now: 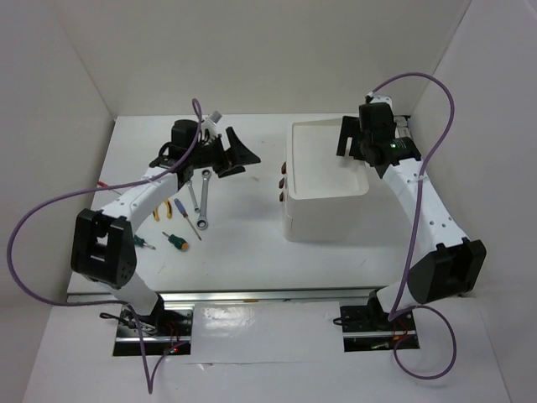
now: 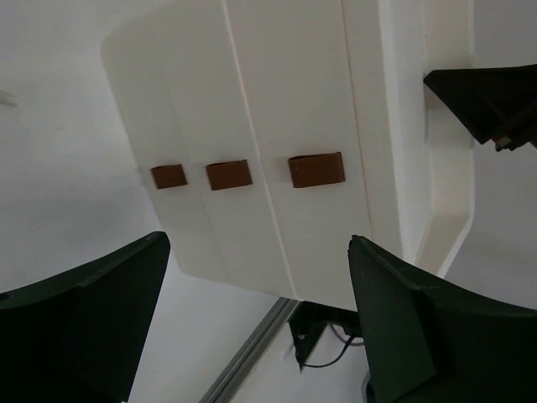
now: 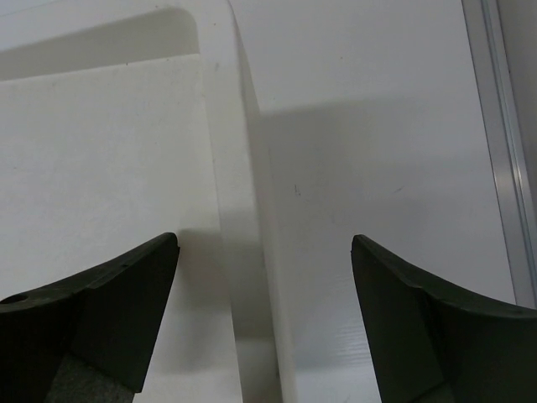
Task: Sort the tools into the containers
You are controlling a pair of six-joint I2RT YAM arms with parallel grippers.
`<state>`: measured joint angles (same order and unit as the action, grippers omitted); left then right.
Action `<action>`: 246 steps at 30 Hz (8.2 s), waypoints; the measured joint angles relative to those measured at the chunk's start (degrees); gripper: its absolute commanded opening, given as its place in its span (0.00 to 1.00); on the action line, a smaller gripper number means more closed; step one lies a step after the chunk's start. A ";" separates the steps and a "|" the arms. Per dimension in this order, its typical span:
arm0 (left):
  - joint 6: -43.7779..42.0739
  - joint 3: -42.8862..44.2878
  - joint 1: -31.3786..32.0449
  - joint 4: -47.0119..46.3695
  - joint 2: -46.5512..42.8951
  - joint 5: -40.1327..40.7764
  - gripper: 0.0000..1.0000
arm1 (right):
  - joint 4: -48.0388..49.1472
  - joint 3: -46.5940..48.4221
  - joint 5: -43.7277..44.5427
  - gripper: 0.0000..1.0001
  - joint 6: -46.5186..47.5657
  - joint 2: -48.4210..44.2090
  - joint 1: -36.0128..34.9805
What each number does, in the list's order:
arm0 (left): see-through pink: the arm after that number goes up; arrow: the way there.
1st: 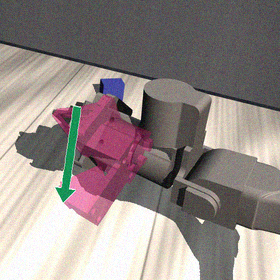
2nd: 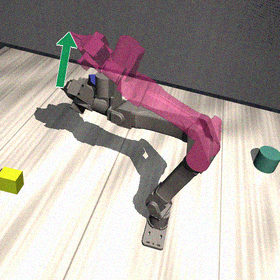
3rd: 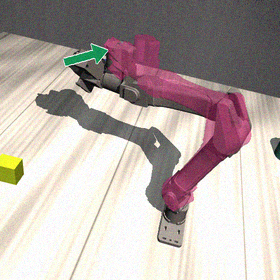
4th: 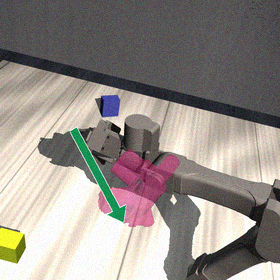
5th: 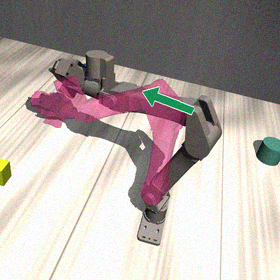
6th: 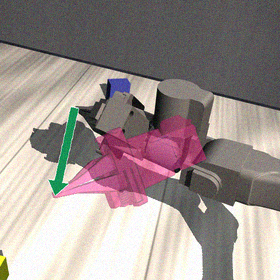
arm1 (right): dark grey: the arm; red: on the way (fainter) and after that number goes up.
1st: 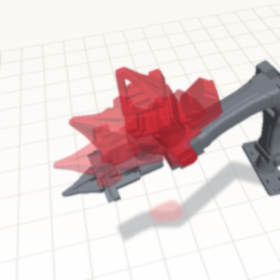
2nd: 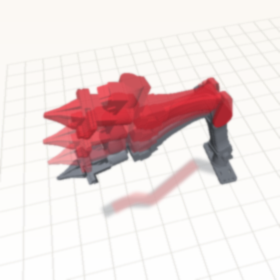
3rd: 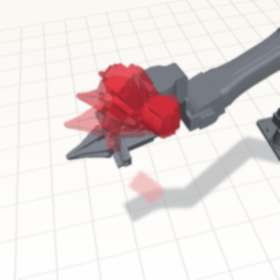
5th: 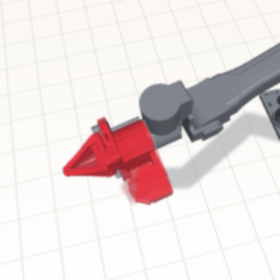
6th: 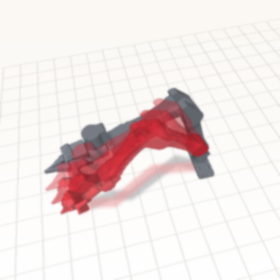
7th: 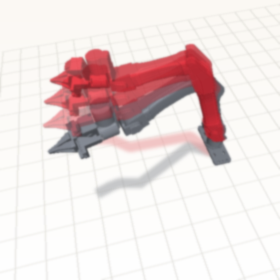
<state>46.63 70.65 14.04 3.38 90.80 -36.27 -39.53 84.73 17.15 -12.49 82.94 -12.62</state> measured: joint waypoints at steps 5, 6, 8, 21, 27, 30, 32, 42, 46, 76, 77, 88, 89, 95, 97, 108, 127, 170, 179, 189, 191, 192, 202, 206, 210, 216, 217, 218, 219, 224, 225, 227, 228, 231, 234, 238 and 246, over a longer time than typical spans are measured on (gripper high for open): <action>6.27 0.79 4.52 -10.56 5.14 -5.01 0.95 | -0.13 -0.81 -1.20 0.92 -0.22 -0.76 0.00; 6.97 1.46 5.09 -12.24 6.10 -5.73 0.90 | -0.15 -0.87 -1.46 0.92 -0.28 -0.94 0.00; 9.27 3.19 5.90 -15.67 8.28 -7.13 0.86 | -0.20 -1.11 -1.95 0.92 -0.28 -1.16 0.00; 18.29 3.13 6.16 -30.32 16.44 -10.32 0.71 | -0.59 -2.25 -3.96 0.92 -0.26 -2.58 0.00; 24.46 -0.55 6.38 -40.33 21.33 -12.20 0.74 | -1.27 -2.25 -4.17 0.92 0.13 -2.99 0.00; 27.26 -0.92 6.80 -44.46 23.06 -12.87 0.74 | -1.53 -2.32 -4.22 0.92 0.20 -3.13 0.00; 28.63 -0.92 7.04 -46.62 23.32 -13.22 0.74 | -1.53 -2.51 -4.22 0.92 0.20 -3.30 -0.07; 34.95 -1.77 7.21 -57.22 23.54 -15.08 0.52 | -1.27 -3.26 -4.28 0.92 0.17 -3.89 -0.37; 36.50 -2.51 7.19 -59.41 24.33 -14.97 0.36 | -1.14 -3.41 -4.28 0.92 0.17 -4.04 -0.37; 30.93 -15.47 -9.44 -53.66 12.15 -19.45 0.01 | -0.37 -4.20 -4.28 0.92 0.37 -4.63 -0.50; 29.97 -15.93 -10.10 -51.91 11.37 -19.61 0.28 | -0.42 -4.20 -4.24 0.92 0.37 -4.66 -0.57; 10.08 -8.26 -11.43 -16.31 1.75 -7.39 1.00 | -0.22 -4.33 -4.44 0.93 1.01 -4.66 -0.90; 7.69 -5.53 -11.37 -11.41 1.66 -3.69 1.00 | -0.17 -4.35 -4.50 0.93 1.03 -4.66 -0.90; -2.08 8.61 -12.52 13.03 4.42 18.21 0.93 | -0.09 -4.39 -4.55 0.94 1.03 -4.66 -0.96; -3.85 10.10 -13.27 18.10 6.49 23.98 0.88 | -0.04 -4.39 -4.52 0.94 1.03 -4.66 -1.11; -4.33 6.27 -18.56 35.56 10.29 38.64 0.76 | 1.20 -4.39 -5.55 0.94 0.70 -3.78 -1.33; 0.15 0.22 -13.53 34.84 11.61 41.20 0.62 | 2.64 -5.51 -6.05 0.94 -0.11 -4.31 -1.86; -9.64 41.38 -10.08 42.25 4.48 33.55 0.01 | 2.21 -6.38 -6.14 0.94 -0.11 -5.64 -2.40; -10.12 45.35 -5.35 28.30 3.98 2.16 0.02 | 2.05 -6.32 -5.75 0.94 -0.09 -5.62 -2.51; -8.70 41.46 4.37 19.93 16.28 -1.18 0.35 | 2.05 -6.32 -5.49 0.94 -0.09 -5.60 -2.62; -8.81 41.42 4.87 19.34 17.27 -0.55 0.73 | 2.05 -6.32 -5.46 0.94 -0.09 -5.55 -2.62; -8.87 41.27 5.05 18.97 17.51 -0.17 0.90 | 2.08 -6.32 -5.46 0.94 -0.09 -5.53 -2.62; -7.39 36.26 1.99 24.30 14.80 13.40 1.00 | 2.23 -6.27 -5.44 0.94 -0.09 -5.33 -2.62; -4.33 33.68 -5.73 32.48 10.03 26.67 1.00 | 2.25 -6.14 -5.53 0.94 -0.07 -5.16 -2.62; -1.27 25.62 -16.35 37.35 5.73 36.96 1.00 | 2.29 -6.14 -5.62 0.94 -0.02 -5.14 -2.62; 2.38 13.70 -29.24 42.07 6.56 43.71 0.99 | 3.52 -6.14 -6.88 0.94 -0.09 -4.31 -2.82; 3.23 12.37 -30.53 42.38 6.88 43.87 0.98 | 3.78 -6.14 -7.10 0.94 -0.04 -4.11 -2.86; 3.76 11.74 -31.43 42.86 7.21 44.04 0.98 | 3.98 -6.12 -7.32 0.94 0.02 -4.02 -2.89; 4.63 11.45 -32.20 43.15 7.63 44.17 0.98 | 4.07 -6.08 -7.45 0.94 0.11 -3.96 -2.89; 6.34 13.60 -33.92 43.17 10.29 45.68 0.98 | 4.02 -5.99 -7.54 0.94 0.15 -3.91 -2.89; 6.47 14.73 -34.16 42.91 11.39 46.10 0.98 | 4.00 -5.97 -7.54 0.94 0.15 -3.91 -2.89; 6.88 17.40 -34.67 43.06 14.16 47.04 0.98 | 3.96 -5.88 -7.54 0.94 0.15 -3.82 -2.89; 7.43 18.80 -34.97 43.04 15.65 47.52 0.98 | 3.96 -5.88 -7.54 0.94 0.15 -3.82 -2.89; 8.00 22.45 -36.24 43.12 20.41 49.16 0.98 | 3.93 -5.88 -7.50 0.94 0.17 -3.82 -2.97; 9.25 24.15 -37.79 43.32 23.56 50.36 0.96 | 3.96 -5.88 -7.50 0.95 0.17 -3.82 -2.99; 9.75 26.69 -40.04 44.33 26.62 51.28 0.93 | 3.93 -5.88 -7.06 0.95 0.17 -3.87 -3.26; 10.73 32.24 -41.55 44.48 31.80 52.72 0.88 | 3.93 -5.92 -4.39 0.95 0.07 -3.93 -4.63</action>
<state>57.36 102.89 -27.51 47.86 122.61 16.45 -35.59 78.81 12.75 -12.43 79.00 -17.26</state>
